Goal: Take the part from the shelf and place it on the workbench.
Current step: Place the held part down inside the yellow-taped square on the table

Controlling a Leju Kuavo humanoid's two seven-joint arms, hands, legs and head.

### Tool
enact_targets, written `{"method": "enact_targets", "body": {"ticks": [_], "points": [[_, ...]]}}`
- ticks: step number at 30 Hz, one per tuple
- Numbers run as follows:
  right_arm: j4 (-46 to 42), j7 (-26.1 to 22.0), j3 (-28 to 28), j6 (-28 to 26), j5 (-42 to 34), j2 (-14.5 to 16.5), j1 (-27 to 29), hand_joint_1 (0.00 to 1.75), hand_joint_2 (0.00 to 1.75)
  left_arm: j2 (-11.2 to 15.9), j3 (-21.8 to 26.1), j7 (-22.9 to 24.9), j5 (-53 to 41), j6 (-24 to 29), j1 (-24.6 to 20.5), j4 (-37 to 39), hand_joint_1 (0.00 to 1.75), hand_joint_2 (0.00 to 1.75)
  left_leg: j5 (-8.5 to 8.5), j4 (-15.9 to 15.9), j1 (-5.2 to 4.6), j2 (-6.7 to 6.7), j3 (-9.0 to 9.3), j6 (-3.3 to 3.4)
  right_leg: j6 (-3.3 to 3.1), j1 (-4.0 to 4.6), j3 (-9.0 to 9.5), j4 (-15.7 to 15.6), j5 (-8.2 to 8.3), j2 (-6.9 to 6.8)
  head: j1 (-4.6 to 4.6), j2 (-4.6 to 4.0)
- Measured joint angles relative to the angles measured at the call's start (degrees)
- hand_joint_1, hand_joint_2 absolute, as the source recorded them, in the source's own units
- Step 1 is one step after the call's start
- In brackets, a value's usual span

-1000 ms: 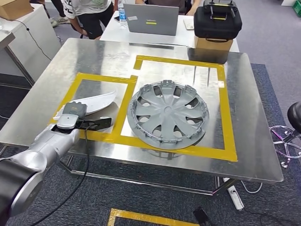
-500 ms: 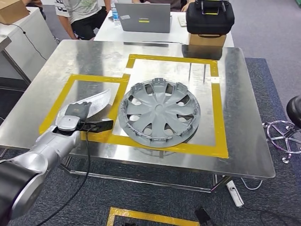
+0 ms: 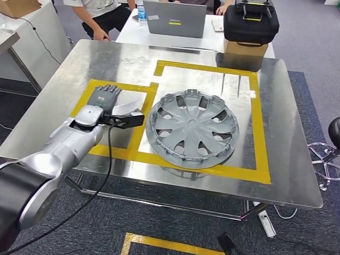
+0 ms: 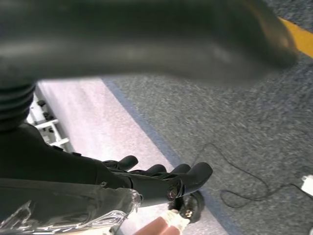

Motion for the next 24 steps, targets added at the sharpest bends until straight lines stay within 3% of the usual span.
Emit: {"method": "enact_targets", "body": {"ticks": [2,3,6,7,8,10,11,12,13,14,16,17,18,21,23,24], "points": [[0.0,0.0,0.0,0.0,0.0,0.0,-0.1,0.00,0.00,-0.6,0.1,0.2,-0.1,-0.9,-1.5,-0.2,0.00,1.75,-0.10,0.1,-0.27,0.04,-0.03,-0.55,-0.37,0.03,3.08,-6.6,2.47,-0.07,-0.07,0.00],[0.0,0.0,0.0,0.0,0.0,0.0,0.0,0.00,0.00,-0.7,0.1,0.2,-0.2,-0.9,-1.9,-0.2,0.00,1.75,-0.07,0.1,-0.41,0.08,-0.09,-0.84,-0.67,0.07,3.64,-7.8,2.66,-0.04,-0.13,0.00],[0.0,0.1,-0.1,0.0,-0.1,0.0,0.2,0.00,0.00,-0.9,0.2,0.1,-0.2,-0.4,-2.1,-0.2,0.00,1.75,-0.09,0.0,-0.42,0.22,-0.19,-1.66,-1.87,0.12,3.52,-7.9,2.70,0.20,-0.27,0.00],[0.0,0.2,-0.1,-0.1,-0.2,0.0,0.2,0.00,0.00,-1.0,0.2,-0.1,-0.2,-0.1,-2.1,-0.3,0.00,1.75,-0.81,0.9,-0.38,0.28,-0.58,-1.92,-2.25,0.06,3.51,-8.0,2.76,0.23,-0.36,0.00],[0.0,0.2,-0.2,-0.1,-0.2,0.0,0.2,0.00,0.00,-1.1,0.3,-0.3,-0.1,0.2,-2.2,-0.4,0.00,1.75,-2.17,3.0,-0.37,0.34,-1.55,-2.13,-2.56,-0.02,3.55,-8.1,2.81,0.23,-0.47,0.00],[0.0,0.1,-0.3,-0.1,-0.2,0.0,0.3,0.00,0.00,-1.2,0.6,-0.7,0.1,0.6,-2.4,-0.5,0.00,1.75,-5.88,10.4,-0.37,0.40,-5.04,-2.37,-2.92,-0.04,3.55,-8.1,2.77,0.24,-0.70,0.00],[0.0,0.1,-0.4,-0.1,-0.2,0.0,0.3,0.00,0.00,-1.2,0.7,-1.1,0.4,0.9,-2.3,-0.5,0.00,1.75,-7.20,14.1,-0.37,0.40,-6.85,-2.40,-2.97,-0.01,3.56,-8.1,2.73,0.24,-0.73,0.00],[0.0,0.1,-0.4,-0.1,-0.2,0.0,0.4,0.00,0.00,-1.3,1.0,-1.7,0.9,1.4,-2.3,-0.5,0.00,1.75,-7.47,16.1,-0.37,0.40,-7.96,-2.36,-3.00,0.01,3.58,-8.1,2.71,0.26,-0.74,0.00],[0.0,0.0,-0.5,-0.2,-0.2,0.0,0.4,0.00,0.00,-1.4,1.4,-2.7,1.7,2.3,-2.3,-0.6,0.00,1.75,-6.66,16.1,-0.38,0.40,-8.11,-2.26,-3.00,0.03,3.62,-8.1,2.68,0.27,-0.75,0.00],[0.0,0.0,-0.6,-0.2,-0.3,0.0,0.4,0.00,0.00,-1.6,2.0,-3.9,2.7,3.4,-2.3,-0.8,0.00,1.75,-4.91,14.0,-0.38,0.40,-7.16,-2.09,-2.96,0.04,3.72,-8.0,2.64,0.29,-0.75,0.00],[0.0,-0.1,-0.7,-0.4,-0.4,0.0,0.4,0.00,0.00,-2.0,3.6,-7.0,5.5,6.0,-2.5,-1.7,0.00,1.75,-1.00,6.5,-0.43,0.41,-3.51,-1.70,-2.66,0.16,3.87,-8.0,2.43,0.31,-0.76,0.00],[0.0,-0.2,-0.8,-0.7,-0.5,0.0,0.4,0.00,0.00,-2.4,4.6,-8.9,7.3,7.3,-2.6,-2.3,0.00,1.75,-0.04,3.3,-0.46,0.41,-1.95,-1.50,-2.42,0.28,3.81,-7.9,2.33,0.30,-0.76,0.00],[0.0,-0.2,-0.9,-1.0,-0.6,0.0,0.5,0.00,0.00,-2.9,5.6,-10.8,9.1,8.6,-2.7,-3.0,0.00,1.75,0.25,1.4,-0.51,0.38,-1.07,-1.34,-2.14,0.39,3.69,-7.9,2.29,0.28,-0.74,0.00],[0.0,-0.5,-1.3,-1.7,-1.0,0.0,0.9,0.00,0.00,-4.3,8.8,-16.0,14.6,11.3,-2.2,-6.0,0.00,1.75,-0.15,0.4,-0.53,0.32,-0.75,-0.60,-1.22,0.36,3.56,-8.1,2.22,0.23,-0.75,0.00],[0.0,-0.8,-1.5,-2.3,-1.3,-0.1,1.3,0.00,0.00,-5.1,11.1,-20.2,21.1,12.8,-0.6,-9.7,0.00,0.87,-0.18,0.2,-0.32,0.38,-0.47,0.05,-0.56,0.26,2.57,-5.8,0.65,0.17,-0.50,0.00],[0.0,-0.9,-1.6,-2.6,-1.3,-0.1,1.6,0.00,0.00,-5.5,12.4,-22.7,26.0,13.3,0.8,-12.3,0.00,0.44,-0.23,0.1,-0.26,0.41,-0.33,0.27,-0.30,0.21,1.24,-3.0,-0.85,0.12,-0.35,0.00]]}}
